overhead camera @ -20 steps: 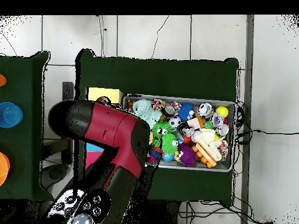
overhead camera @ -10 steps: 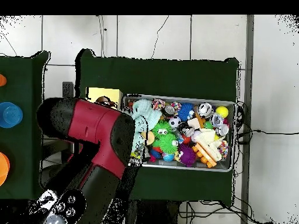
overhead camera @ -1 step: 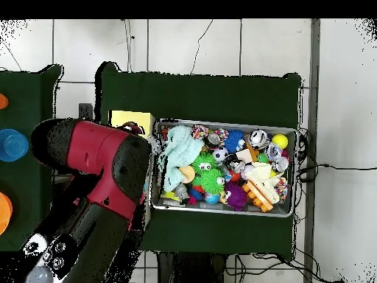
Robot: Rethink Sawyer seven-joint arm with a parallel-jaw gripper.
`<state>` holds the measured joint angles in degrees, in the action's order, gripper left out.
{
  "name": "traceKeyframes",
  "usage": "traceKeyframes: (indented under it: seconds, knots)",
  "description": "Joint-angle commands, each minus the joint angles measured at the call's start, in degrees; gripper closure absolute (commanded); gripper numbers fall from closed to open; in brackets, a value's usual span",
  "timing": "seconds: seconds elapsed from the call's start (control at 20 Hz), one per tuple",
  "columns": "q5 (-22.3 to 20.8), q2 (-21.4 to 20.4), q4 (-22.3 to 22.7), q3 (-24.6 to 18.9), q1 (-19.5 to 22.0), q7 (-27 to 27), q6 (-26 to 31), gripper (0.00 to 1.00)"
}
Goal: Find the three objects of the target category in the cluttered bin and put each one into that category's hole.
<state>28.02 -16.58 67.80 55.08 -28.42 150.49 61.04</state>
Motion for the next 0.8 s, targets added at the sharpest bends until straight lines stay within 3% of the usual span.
traceKeyframes:
  seconds: [0.05,0.3,0.45,0.65,0.8]
  knots:
    - [-1.47,5.44,-4.28,0.13,0.19,18.12,7.66,1.0]
    - [-1.92,7.81,-8.62,2.29,-0.23,18.87,10.95,1.0]
    - [-2.17,8.63,-8.12,2.9,-1.14,19.13,9.54,1.0]
    - [-3.23,6.85,-4.21,3.31,-2.58,16.68,7.54,1.0]
    - [-2.88,6.07,-4.97,5.21,-3.74,17.8,13.08,1.0]
